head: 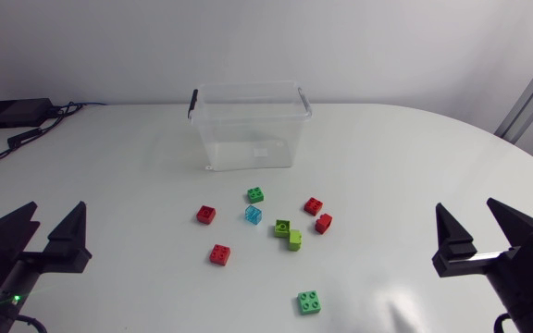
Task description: Place the duplo bricks in the container
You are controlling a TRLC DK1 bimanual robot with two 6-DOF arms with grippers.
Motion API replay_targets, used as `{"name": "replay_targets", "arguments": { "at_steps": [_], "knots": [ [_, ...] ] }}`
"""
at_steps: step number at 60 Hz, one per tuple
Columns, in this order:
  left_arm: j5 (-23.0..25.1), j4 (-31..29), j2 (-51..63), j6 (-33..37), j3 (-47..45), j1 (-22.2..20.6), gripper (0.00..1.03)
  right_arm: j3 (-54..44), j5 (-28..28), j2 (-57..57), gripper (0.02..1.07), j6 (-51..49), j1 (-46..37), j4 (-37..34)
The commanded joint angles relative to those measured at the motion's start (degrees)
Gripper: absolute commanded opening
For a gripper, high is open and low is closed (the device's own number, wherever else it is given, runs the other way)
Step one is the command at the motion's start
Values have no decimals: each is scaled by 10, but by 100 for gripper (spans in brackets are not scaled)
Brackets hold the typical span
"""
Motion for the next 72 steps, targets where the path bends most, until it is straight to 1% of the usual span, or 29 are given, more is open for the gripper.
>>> {"name": "replay_targets", "arguments": {
  "at_steps": [1, 29, 32, 47, 54, 65, 72],
  "knots": [
    [-3, -3, -6, -15, -7, -2, 99, -13, 3, -4, 102, 12, 5, -5],
    [-3, -3, -7, -8, -5, -7, 95, -13, 2, -5, 102, 9, 6, -3],
    [-3, -3, -7, -8, 1, -8, 93, -13, 3, -6, 102, 9, 6, -3],
    [-3, -30, 10, -12, 61, -23, 91, 23, 1, 6, 102, 10, 13, -6],
    [-3, -46, 70, -25, 110, -33, 91, 58, 1, 54, 102, 11, 19, -3],
    [-5, -54, 180, -36, 178, -67, 91, 120, -12, 167, 102, 10, 27, -1],
    [-6, -77, 265, -35, 236, -96, 91, 162, -19, 253, 102, 10, 35, -2]
  ]
}}
